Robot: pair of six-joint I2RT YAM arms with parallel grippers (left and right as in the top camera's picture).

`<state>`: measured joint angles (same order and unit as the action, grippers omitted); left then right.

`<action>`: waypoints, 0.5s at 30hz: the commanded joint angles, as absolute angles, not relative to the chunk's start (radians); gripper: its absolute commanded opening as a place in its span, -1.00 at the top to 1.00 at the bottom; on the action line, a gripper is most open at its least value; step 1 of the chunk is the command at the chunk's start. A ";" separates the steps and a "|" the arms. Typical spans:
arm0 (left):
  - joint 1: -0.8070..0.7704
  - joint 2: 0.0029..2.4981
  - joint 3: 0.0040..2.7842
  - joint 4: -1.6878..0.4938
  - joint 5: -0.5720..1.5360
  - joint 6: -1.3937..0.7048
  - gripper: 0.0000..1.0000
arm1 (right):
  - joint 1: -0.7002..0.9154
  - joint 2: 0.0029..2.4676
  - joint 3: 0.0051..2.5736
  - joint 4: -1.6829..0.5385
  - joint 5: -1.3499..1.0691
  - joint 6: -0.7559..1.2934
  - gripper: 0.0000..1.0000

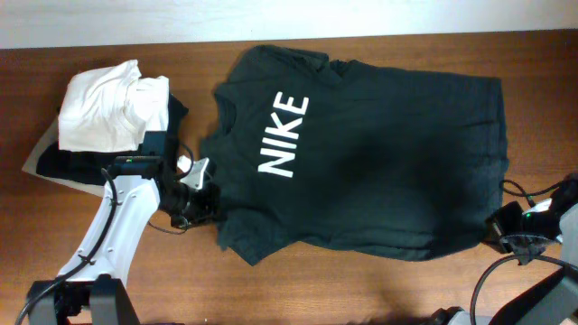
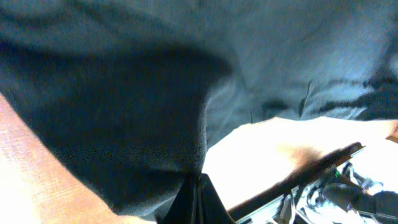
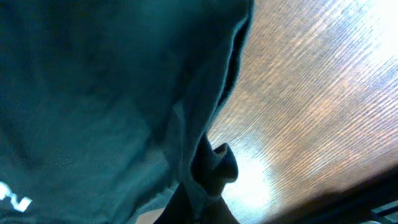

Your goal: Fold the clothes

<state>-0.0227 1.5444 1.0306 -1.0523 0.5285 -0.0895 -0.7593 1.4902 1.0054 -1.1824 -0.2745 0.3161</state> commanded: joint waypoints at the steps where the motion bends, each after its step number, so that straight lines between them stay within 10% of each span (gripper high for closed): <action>1: -0.017 1.484 1.095 -1.093 0.554 -0.055 0.99 | -0.753 1.476 1.178 -1.266 -0.331 0.273 0.92; 15: -0.056 1.453 1.236 -0.571 0.307 -0.047 0.99 | -0.745 1.536 1.321 -0.985 -0.413 0.410 0.92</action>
